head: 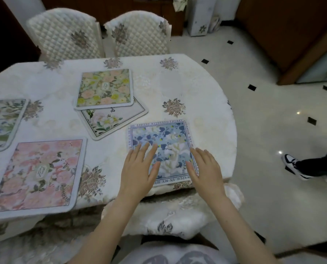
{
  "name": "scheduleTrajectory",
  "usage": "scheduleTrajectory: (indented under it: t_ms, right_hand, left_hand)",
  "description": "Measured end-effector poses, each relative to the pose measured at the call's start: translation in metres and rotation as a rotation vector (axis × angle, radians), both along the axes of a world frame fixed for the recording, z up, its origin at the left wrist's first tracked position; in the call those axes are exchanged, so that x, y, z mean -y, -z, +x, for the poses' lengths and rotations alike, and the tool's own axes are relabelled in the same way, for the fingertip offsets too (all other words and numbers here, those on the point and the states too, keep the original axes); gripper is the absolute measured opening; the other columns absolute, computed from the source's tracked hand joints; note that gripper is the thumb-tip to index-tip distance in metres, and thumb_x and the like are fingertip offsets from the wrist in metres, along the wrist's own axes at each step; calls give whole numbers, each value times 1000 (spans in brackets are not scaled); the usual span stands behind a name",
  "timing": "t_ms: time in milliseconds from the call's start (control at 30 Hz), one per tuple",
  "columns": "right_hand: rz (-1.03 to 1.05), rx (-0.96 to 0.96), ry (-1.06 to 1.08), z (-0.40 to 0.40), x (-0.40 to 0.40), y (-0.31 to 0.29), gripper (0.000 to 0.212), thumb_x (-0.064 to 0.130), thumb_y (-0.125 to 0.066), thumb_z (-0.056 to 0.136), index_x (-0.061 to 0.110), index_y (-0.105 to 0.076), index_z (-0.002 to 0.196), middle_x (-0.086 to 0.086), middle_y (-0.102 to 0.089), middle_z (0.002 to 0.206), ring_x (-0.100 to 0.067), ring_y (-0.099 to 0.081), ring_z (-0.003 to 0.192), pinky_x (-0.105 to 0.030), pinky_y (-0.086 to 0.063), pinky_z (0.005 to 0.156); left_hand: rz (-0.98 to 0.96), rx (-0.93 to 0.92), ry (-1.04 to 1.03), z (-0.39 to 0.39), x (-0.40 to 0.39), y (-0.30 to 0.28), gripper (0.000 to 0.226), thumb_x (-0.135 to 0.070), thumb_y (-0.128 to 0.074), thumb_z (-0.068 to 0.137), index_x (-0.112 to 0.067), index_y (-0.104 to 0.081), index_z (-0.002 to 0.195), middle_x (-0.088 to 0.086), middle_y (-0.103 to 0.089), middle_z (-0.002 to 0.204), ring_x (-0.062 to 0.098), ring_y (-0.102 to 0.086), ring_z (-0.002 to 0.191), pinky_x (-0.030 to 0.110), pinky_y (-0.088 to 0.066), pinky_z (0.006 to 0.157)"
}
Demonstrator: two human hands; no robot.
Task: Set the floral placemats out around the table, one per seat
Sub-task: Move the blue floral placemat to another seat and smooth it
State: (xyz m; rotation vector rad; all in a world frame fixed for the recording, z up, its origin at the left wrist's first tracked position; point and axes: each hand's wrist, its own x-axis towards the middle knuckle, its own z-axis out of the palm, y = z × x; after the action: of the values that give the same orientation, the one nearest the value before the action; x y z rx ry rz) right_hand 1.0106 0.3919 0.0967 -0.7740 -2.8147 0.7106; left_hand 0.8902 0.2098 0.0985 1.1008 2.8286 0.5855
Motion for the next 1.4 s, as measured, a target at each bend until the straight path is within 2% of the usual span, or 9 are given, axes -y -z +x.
scheduleTrajectory:
  t_ms: [100, 333, 500, 667, 800, 900, 1000, 1133, 1400]
  right_hand:
    - [1, 17, 29, 16, -2, 3, 47, 38, -46, 96, 25, -42, 140, -1, -43, 147, -28, -30, 140, -43, -26, 113]
    - [57, -4, 47, 24, -61, -6, 47, 37, -46, 96, 22, -42, 141, -6, -43, 147, -29, -30, 139, -43, -27, 112]
    - [48, -17, -4, 29, -130, 0, 47, 36, -47, 95, 22, -43, 140, -7, -44, 145, -30, -33, 138, -44, -29, 111]
    - [31, 22, -102, 44, -221, 4, 48, 36, -46, 96, 21, -42, 141, -8, -43, 146, -30, -34, 137, -45, -30, 111]
    - [59, 32, -211, 56, -289, -8, 51, 42, -32, 94, 16, -46, 137, -8, -53, 134, -27, -46, 125, -44, -39, 102]
    - [73, 2, -250, 59, -330, -14, 47, 39, -34, 95, 16, -48, 133, -5, -56, 127, -25, -49, 118, -40, -40, 100]
    - [49, -23, -271, 52, -360, -14, 40, 34, -42, 95, 18, -47, 132, -3, -55, 126, -26, -48, 120, -38, -37, 102]
    - [26, -30, -303, 31, -390, -12, 45, 35, -43, 96, 19, -43, 138, -7, -50, 137, -27, -41, 131, -44, -34, 108]
    - [31, -25, -417, -37, -453, 4, 46, 37, -41, 96, 17, -43, 137, -8, -50, 138, -28, -42, 131, -42, -34, 109]
  left_hand:
    - [-25, 38, 22, 13, -3, 5, 57, -50, -20, 96, -28, -27, 147, 1, -32, 153, 21, -21, 144, 40, -18, 118]
    - [-6, 31, 39, 19, -56, -7, 56, -50, -21, 96, -26, -32, 146, 3, -37, 150, 23, -26, 142, 41, -21, 116]
    - [-15, 32, -6, 32, -123, -3, 59, -52, -16, 95, -27, -29, 147, 1, -34, 152, 21, -23, 143, 39, -18, 117]
    - [-32, 66, -100, 66, -208, 0, 58, -50, -21, 95, -23, -36, 144, 5, -41, 148, 24, -29, 141, 40, -23, 113]
    - [-46, 91, -150, 90, -275, -4, 56, -48, -25, 96, -24, -33, 145, 5, -40, 149, 26, -29, 140, 41, -23, 114]
    - [-56, 111, -178, 97, -318, -8, 54, -48, -25, 97, -27, -27, 147, 1, -34, 152, 22, -23, 143, 38, -18, 116]
    - [-41, 86, -186, 93, -350, -16, 54, -45, -27, 96, -25, -30, 147, 3, -36, 151, 24, -25, 142, 40, -20, 116]
    - [-27, 43, -238, 78, -379, -24, 54, -43, -29, 96, -22, -34, 145, 5, -39, 149, 26, -29, 140, 41, -23, 115]
    - [-38, 51, -356, 34, -433, 2, 56, -47, -24, 96, -23, -34, 145, 6, -41, 148, 26, -30, 140, 41, -26, 114]
